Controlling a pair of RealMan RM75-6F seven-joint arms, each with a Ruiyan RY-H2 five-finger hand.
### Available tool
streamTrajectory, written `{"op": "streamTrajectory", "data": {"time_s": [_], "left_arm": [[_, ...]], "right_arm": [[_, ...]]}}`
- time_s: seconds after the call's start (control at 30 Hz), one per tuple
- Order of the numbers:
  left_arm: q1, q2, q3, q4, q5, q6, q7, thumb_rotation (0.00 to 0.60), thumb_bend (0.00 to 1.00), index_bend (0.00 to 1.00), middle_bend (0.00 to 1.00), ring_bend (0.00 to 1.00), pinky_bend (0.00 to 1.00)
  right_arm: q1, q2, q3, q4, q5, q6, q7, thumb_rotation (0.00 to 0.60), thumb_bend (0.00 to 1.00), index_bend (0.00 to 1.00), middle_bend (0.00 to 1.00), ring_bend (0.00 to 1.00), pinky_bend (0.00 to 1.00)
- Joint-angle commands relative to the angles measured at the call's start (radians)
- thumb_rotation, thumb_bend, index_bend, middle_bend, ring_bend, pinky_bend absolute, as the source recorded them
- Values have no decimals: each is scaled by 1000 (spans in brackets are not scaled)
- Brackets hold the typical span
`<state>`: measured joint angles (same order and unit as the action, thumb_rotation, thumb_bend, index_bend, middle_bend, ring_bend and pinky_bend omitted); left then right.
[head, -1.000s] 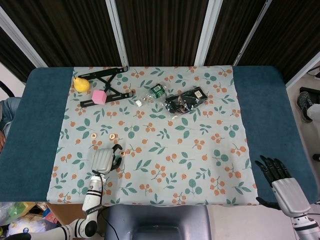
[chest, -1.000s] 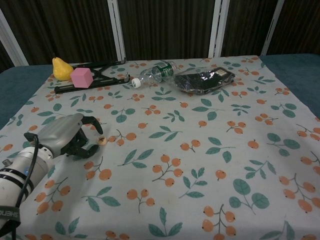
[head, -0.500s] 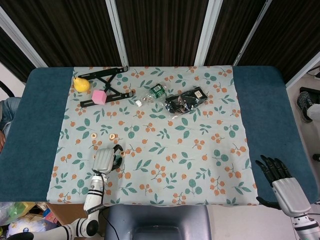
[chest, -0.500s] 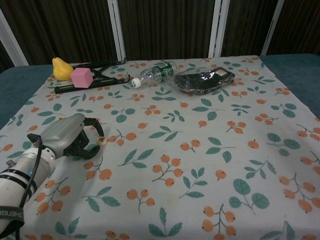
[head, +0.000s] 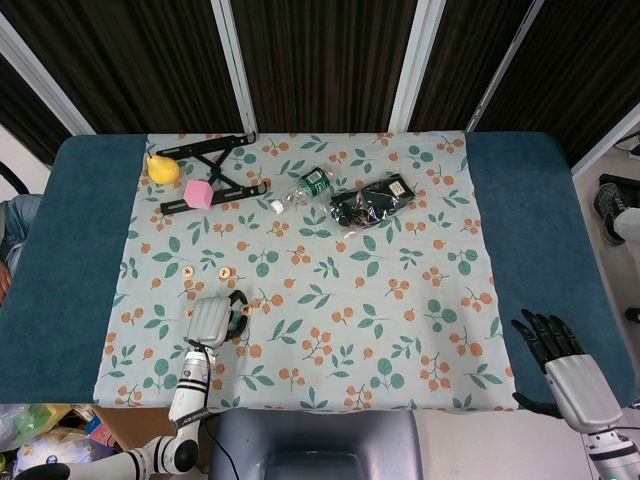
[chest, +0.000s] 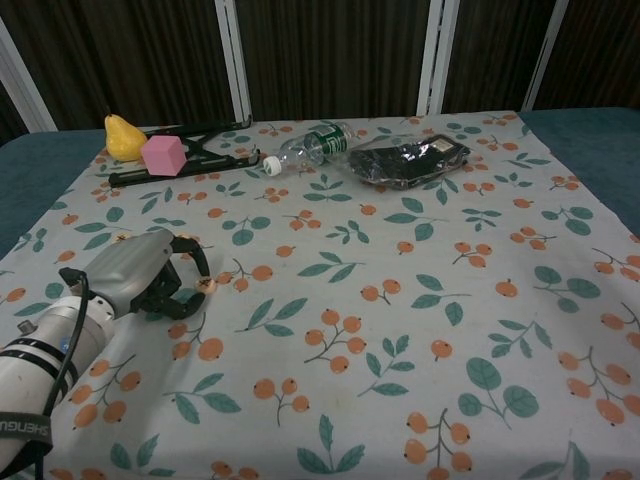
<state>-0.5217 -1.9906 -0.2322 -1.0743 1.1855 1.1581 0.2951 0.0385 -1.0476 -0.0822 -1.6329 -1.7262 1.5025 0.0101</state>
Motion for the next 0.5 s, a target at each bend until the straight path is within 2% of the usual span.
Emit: {"op": "streamTrajectory", "data": {"time_s": [0.03,0.27,0.5], "left_arm": [[0,0,0,-2,0,1,-1,600,403,492,1000,1000,1000],[9,29,4,-44,26,30,-23,600,403,508,1000,1000,1000],[58,170,17,-199,39,71,-19,600,402,508,1000,1000,1000]], "right_arm": [[0,0,0,0,0,1,1,600,205,0,0,0,61],[0,-1,2,2,2,1,1,600,204,0,0,0,61],[0,-4,2,0,5,-3,-8,600,205,0,0,0,61]]}}
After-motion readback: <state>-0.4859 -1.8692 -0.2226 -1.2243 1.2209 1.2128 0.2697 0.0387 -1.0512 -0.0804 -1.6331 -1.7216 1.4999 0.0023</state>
